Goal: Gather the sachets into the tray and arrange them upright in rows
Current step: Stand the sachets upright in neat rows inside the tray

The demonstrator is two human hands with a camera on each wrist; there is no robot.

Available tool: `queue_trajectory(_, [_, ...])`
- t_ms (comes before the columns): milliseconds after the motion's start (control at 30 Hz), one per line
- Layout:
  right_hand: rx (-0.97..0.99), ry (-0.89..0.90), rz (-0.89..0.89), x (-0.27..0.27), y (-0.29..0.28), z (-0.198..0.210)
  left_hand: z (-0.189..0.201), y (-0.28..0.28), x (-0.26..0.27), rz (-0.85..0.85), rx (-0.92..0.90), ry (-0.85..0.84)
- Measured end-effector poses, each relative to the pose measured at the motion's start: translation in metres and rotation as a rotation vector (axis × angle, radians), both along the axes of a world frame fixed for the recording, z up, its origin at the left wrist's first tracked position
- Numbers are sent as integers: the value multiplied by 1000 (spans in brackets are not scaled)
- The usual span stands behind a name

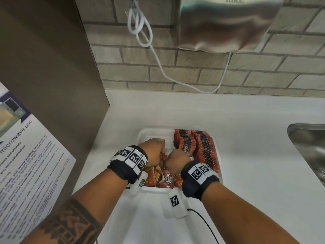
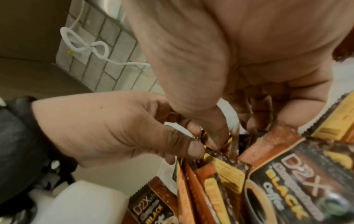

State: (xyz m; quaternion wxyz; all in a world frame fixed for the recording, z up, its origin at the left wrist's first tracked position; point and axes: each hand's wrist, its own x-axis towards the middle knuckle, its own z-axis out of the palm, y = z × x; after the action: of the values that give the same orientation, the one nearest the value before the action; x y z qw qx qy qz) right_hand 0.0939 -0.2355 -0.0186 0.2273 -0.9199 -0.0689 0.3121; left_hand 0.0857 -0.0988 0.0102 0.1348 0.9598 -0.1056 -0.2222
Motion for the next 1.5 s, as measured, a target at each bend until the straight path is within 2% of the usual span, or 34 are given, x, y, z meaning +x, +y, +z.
queue_trajectory(133, [73,14,-92,2,2,0,1,1,-1,7,-46,-4])
queue_trajectory(267, [-56,-30,17,6,6,3,5,3,-4,24,-59,76])
queue_trajectory(433, [-147,-56,55,13,2,-1,7,3,-7,31,-33,107])
queue_trajectory(767, [-26,-206,10,3,-16,18,11,-4,-7,29,46,96])
queue_trajectory(1000, [23,-298,-35,-3,-29,28,6,-5,-7,60,26,92])
queue_trajectory(1267, [94,-247,-82,-9,-42,29,7,-7,-8,57,35,109])
queue_trajectory(1500, [45,-126,-75,-9,-41,20,2,-14,-9,84,-4,126])
